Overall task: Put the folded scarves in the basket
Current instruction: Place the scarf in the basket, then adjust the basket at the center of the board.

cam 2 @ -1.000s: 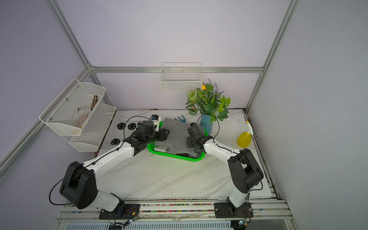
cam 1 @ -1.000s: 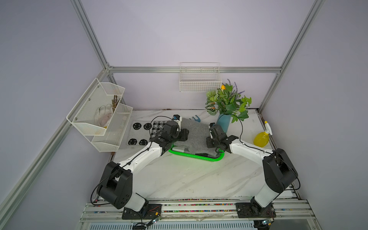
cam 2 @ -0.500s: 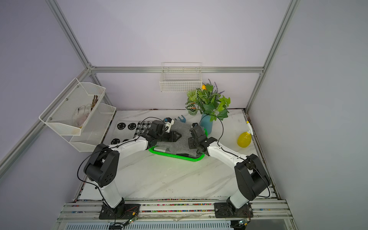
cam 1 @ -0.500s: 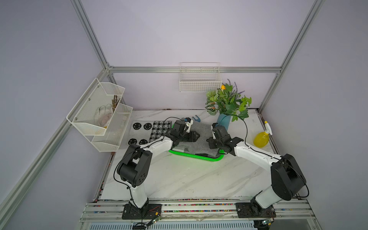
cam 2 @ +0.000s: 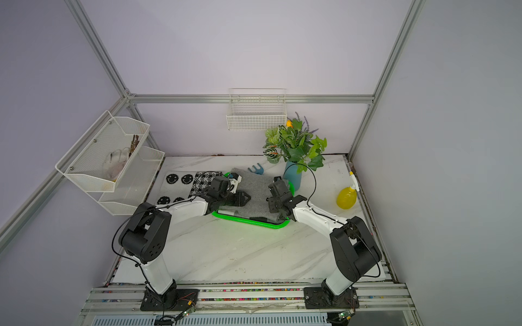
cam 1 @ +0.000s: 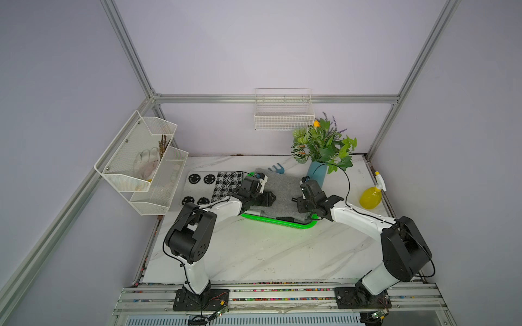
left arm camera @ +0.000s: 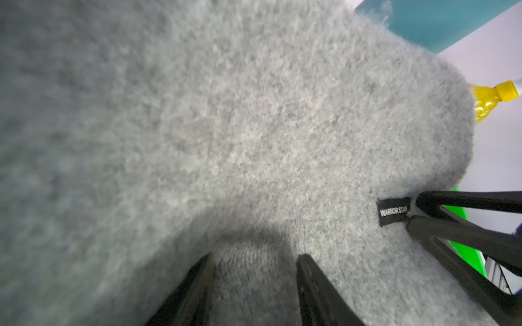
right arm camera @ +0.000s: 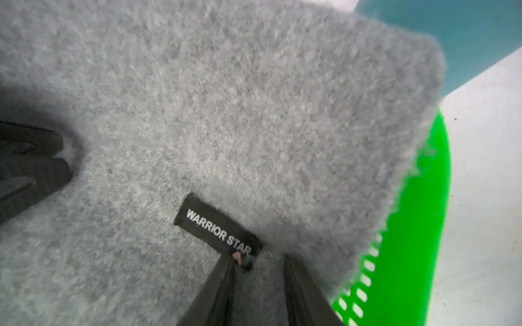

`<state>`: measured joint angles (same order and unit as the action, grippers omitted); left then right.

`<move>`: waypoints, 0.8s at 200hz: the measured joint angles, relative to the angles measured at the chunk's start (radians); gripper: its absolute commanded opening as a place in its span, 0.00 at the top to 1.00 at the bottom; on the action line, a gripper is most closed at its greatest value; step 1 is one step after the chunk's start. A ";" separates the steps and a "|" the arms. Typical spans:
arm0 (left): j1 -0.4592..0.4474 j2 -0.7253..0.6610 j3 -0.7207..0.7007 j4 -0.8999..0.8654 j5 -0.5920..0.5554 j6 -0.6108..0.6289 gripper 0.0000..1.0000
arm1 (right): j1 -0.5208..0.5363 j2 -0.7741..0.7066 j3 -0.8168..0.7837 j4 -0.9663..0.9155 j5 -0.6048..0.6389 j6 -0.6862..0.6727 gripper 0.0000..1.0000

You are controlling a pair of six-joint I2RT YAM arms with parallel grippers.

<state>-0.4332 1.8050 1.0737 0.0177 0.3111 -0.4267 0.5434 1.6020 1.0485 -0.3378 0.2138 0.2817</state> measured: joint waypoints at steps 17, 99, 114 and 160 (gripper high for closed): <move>0.009 -0.039 -0.025 -0.001 0.002 0.000 0.47 | 0.000 0.000 0.000 0.000 -0.002 0.000 0.64; 0.045 -0.417 -0.027 -0.222 -0.277 0.054 0.37 | 0.009 -0.298 -0.124 -0.022 0.113 0.017 0.49; 0.076 -0.425 -0.024 -0.231 -0.331 0.072 0.37 | 0.008 -0.333 -0.151 -0.022 0.153 0.027 0.48; 0.153 -0.247 -0.011 -0.269 -0.334 0.105 0.36 | -0.004 -0.294 -0.193 -0.025 0.177 0.039 0.46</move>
<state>-0.2802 1.5581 1.0626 -0.2516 -0.0231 -0.3218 0.5392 1.3079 0.8555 -0.3626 0.3904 0.3210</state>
